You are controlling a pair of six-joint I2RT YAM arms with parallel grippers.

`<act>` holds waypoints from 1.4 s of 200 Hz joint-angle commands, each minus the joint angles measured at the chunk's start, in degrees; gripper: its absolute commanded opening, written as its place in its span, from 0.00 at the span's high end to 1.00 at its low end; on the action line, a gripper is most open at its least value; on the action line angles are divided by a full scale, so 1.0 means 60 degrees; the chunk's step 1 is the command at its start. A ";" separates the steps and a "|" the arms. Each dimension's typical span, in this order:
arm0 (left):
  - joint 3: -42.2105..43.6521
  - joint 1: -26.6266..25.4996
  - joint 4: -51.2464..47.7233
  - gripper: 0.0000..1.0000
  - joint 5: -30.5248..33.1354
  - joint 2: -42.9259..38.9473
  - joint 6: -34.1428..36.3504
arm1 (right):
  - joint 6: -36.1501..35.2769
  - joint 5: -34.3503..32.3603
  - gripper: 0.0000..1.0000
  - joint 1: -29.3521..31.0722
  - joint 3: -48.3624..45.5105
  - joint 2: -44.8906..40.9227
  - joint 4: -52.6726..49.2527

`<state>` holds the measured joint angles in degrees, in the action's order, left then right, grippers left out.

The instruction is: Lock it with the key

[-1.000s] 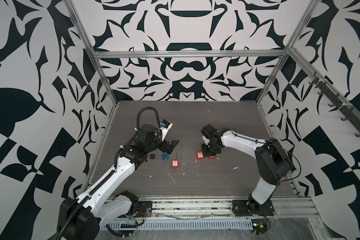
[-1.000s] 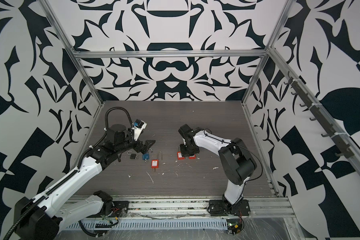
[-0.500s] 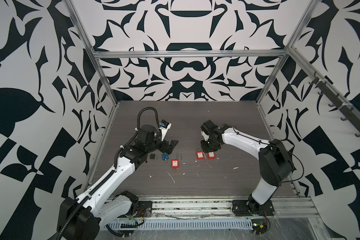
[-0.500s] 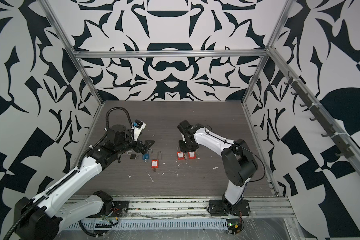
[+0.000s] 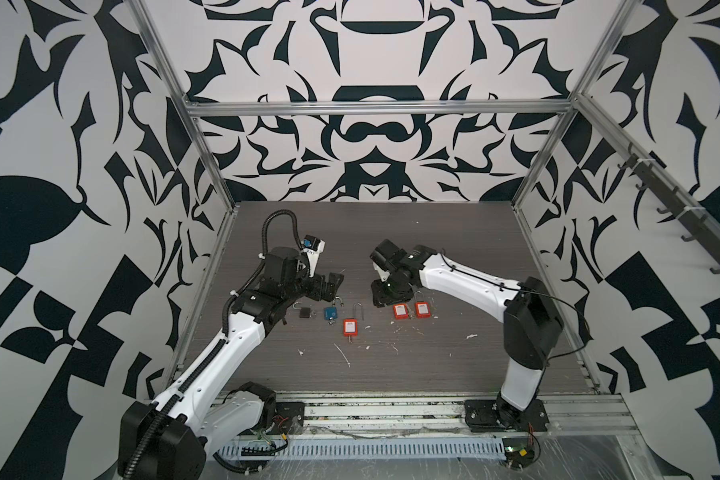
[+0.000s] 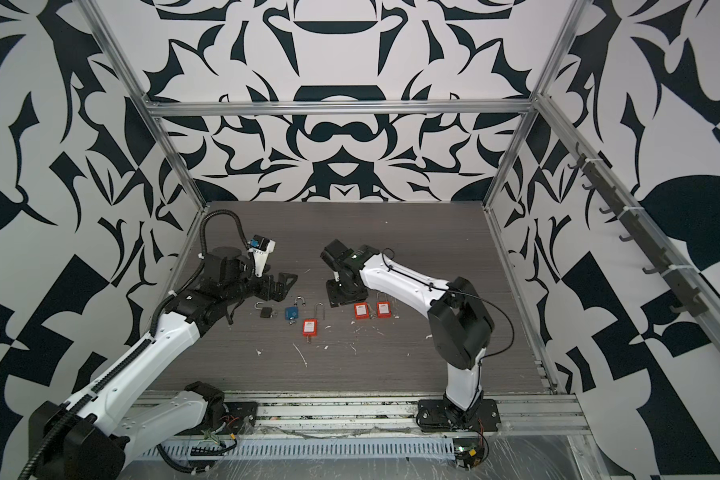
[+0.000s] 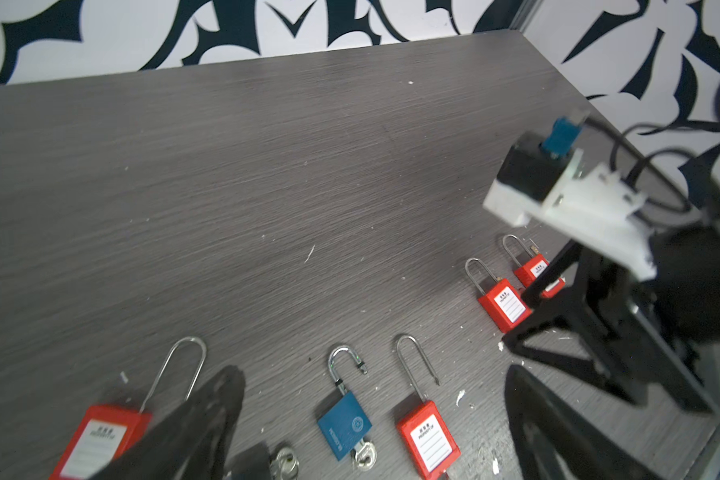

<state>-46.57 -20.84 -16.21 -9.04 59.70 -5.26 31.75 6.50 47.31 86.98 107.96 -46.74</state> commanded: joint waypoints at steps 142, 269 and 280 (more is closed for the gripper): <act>0.0204 0.1584 -0.0441 0.00 -0.1252 -0.0839 -0.0955 | 0.1395 0.0458 0.34 0.1358 0.3869 0.3583 -0.2156; 0.0164 0.1582 -0.0521 0.00 -0.1206 -0.0795 -0.0741 | 0.0941 -0.0116 0.50 0.1453 0.5072 0.4360 -0.3630; 0.0158 0.1584 -0.0496 0.00 -0.1217 -0.0772 -0.0737 | 0.0809 -0.0213 0.50 0.1461 0.5046 0.4318 -0.3753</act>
<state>-46.24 -11.57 -18.37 -15.68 55.44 -10.20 38.57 7.86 55.66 115.50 135.72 -64.79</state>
